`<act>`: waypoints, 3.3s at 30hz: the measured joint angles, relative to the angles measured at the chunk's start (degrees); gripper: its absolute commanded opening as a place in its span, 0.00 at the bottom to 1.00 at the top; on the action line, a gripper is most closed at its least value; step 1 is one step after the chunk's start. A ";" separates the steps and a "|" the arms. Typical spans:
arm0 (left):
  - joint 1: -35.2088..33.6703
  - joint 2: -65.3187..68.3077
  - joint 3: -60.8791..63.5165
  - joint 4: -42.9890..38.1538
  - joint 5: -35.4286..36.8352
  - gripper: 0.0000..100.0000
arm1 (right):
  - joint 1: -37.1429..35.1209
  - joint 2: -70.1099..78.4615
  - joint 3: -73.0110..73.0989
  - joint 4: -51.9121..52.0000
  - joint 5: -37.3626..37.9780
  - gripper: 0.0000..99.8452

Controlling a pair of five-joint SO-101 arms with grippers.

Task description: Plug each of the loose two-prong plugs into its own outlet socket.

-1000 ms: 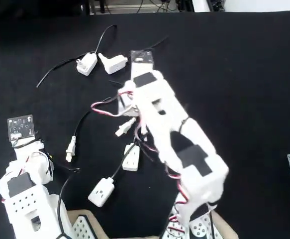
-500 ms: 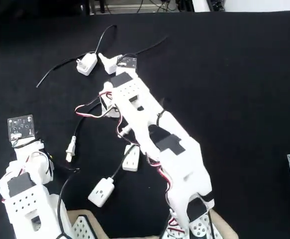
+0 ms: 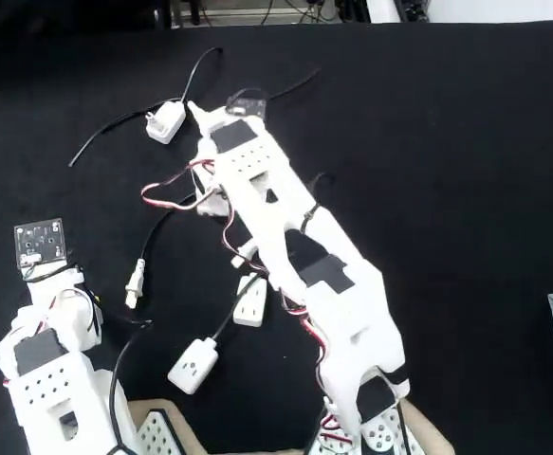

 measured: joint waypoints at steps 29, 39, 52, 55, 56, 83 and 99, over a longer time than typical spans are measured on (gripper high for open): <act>0.00 0.00 0.00 0.00 -0.18 0.14 | 1.85 -1.76 15.21 -6.95 0.00 0.07; 0.00 0.00 0.00 0.00 -0.18 0.14 | 2.11 -5.10 12.75 -1.14 0.97 0.01; 0.00 0.00 0.00 0.00 -0.18 0.14 | 2.81 -23.38 8.97 9.05 22.95 0.01; 0.00 0.00 0.00 0.00 -0.18 0.14 | 5.45 -28.57 14.24 9.05 30.15 0.01; 0.00 0.00 0.00 0.00 -0.18 0.14 | 6.68 -30.24 16.53 9.05 32.35 0.01; 0.00 0.00 0.18 0.00 -0.18 0.14 | 35.87 -42.73 66.90 -30.95 69.10 0.16; 0.00 0.00 0.18 0.00 -0.18 0.14 | 34.29 -42.99 60.22 -19.87 61.45 0.16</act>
